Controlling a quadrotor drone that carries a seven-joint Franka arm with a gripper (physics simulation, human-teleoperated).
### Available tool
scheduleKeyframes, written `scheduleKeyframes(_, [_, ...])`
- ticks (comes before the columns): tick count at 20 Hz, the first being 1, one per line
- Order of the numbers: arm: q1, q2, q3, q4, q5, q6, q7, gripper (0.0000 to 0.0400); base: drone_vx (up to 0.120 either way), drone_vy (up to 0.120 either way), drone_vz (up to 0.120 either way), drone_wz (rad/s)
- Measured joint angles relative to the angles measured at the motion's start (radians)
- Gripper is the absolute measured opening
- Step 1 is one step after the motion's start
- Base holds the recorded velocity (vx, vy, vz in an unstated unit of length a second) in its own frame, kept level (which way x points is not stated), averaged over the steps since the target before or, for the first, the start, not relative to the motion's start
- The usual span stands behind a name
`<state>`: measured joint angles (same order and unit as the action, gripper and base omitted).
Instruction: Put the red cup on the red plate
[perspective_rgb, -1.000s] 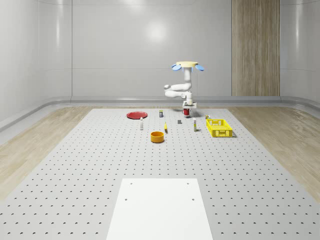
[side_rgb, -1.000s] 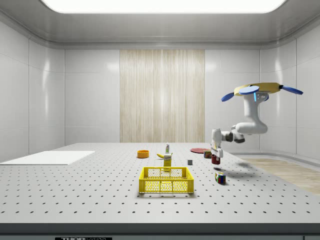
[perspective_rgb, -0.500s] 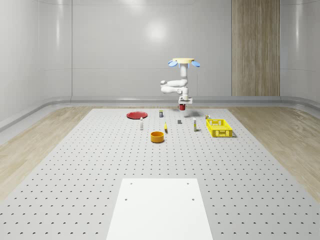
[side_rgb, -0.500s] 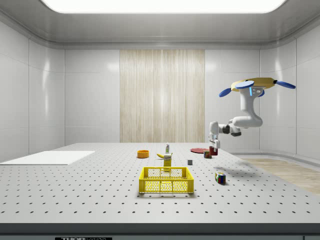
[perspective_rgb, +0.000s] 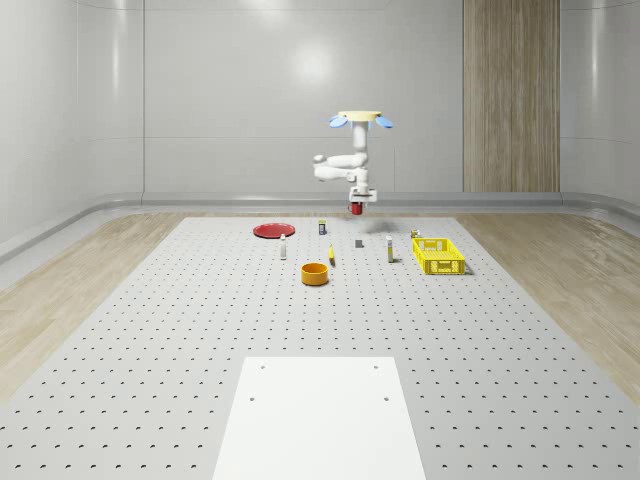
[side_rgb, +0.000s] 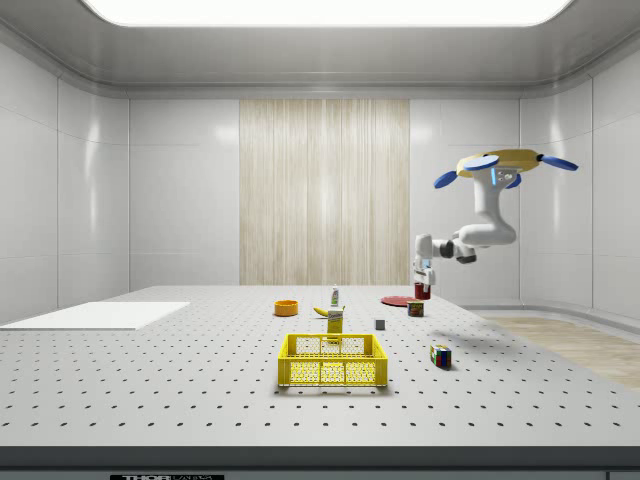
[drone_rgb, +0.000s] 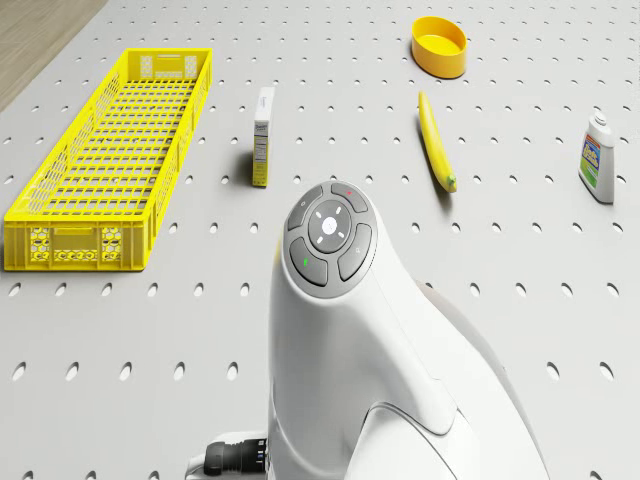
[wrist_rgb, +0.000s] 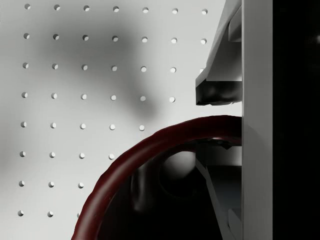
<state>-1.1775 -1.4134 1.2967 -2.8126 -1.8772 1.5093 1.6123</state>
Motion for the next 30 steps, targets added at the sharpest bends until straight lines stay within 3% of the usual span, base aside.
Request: scheduleKeyframes(30, [-0.011, -0.037, 0.005, 0.002, 0.017, 0.034, -0.006, 0.0099, 0.0, -0.12, 0.005, 0.0])
